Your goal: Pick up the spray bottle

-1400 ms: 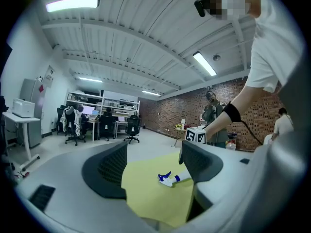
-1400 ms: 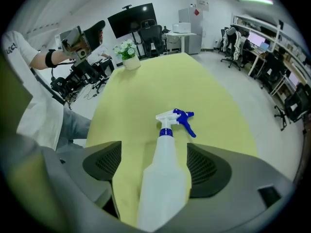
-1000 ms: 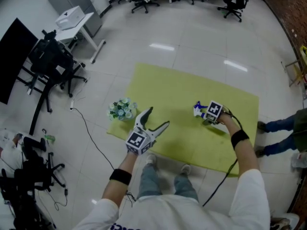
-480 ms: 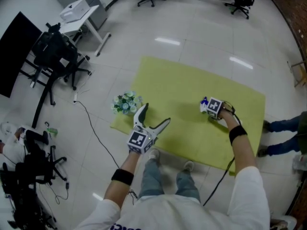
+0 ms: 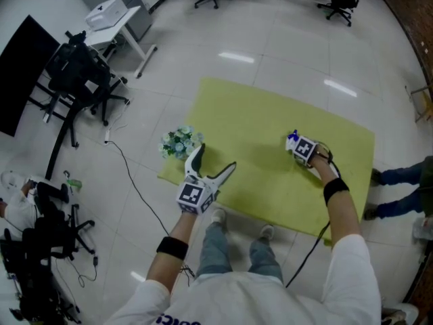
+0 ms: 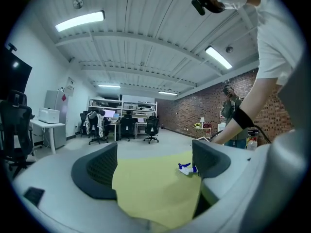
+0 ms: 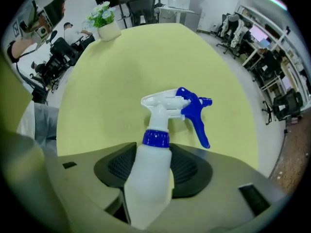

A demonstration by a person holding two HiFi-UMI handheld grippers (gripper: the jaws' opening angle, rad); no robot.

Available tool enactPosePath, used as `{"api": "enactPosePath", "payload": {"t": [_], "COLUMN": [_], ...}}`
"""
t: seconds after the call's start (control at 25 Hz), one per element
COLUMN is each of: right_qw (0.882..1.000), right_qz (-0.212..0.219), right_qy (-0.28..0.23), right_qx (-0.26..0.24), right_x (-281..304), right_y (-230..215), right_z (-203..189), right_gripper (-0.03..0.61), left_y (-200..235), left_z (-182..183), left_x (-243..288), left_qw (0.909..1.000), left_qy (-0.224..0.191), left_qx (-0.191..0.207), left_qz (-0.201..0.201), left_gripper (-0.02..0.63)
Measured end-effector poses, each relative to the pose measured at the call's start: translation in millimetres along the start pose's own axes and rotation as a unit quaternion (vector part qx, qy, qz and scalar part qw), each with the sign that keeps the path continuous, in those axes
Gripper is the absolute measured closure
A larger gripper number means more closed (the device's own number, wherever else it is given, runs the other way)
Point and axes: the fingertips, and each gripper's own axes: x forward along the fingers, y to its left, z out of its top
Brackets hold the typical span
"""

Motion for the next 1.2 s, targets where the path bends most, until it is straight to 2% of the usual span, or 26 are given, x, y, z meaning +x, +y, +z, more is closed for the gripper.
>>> {"api": "enactPosePath", "payload": {"t": [0.16, 0.32, 0.4, 0.44, 0.52, 0.56, 0.68, 0.92, 1.2], "right_qw": [0.999, 0.996, 0.993, 0.989, 0.974, 0.968, 0.956, 0.929, 0.901], "right_qz": [-0.009, -0.034, -0.048, -0.049, -0.046, -0.05, -0.063, -0.074, -0.109], "right_qy": [-0.041, -0.06, -0.086, -0.124, -0.214, -0.235, -0.266, -0.332, -0.387], "right_qx": [0.032, 0.052, 0.06, 0.057, 0.055, 0.067, 0.105, 0.143, 0.161], "right_x": [-17, -44, -62, -72, -93, -102, -127, -177, -223], "right_y": [-3, -9, -13, -13, -14, -18, -28, -37, -41], "right_z": [12, 13, 22, 35, 67, 72, 75, 76, 65], "right_gripper": [0.364, 0.368, 0.37, 0.37, 0.37, 0.37, 0.37, 0.371, 0.376], "left_y": [3, 3, 4, 4, 6, 8, 10, 6, 4], "left_z": [4, 8, 13, 15, 17, 17, 22, 44, 52], "left_x": [0, 1, 0, -1, -2, -3, -8, -17, -35], "left_qw": [1.0, 1.0, 1.0, 1.0, 0.9999, 0.9999, 1.0, 0.9997, 0.9997], "left_qy": [0.0, 0.003, 0.0, -0.001, 0.0, 0.002, 0.001, -0.012, -0.013], "left_qx": [0.003, 0.004, 0.004, 0.006, 0.011, 0.01, 0.007, 0.019, 0.023], "left_qz": [-0.001, -0.003, -0.002, 0.0, 0.004, 0.006, 0.007, 0.003, 0.004], "left_gripper": [0.144, 0.156, 0.16, 0.16, 0.164, 0.166, 0.172, 0.173, 0.173]}}
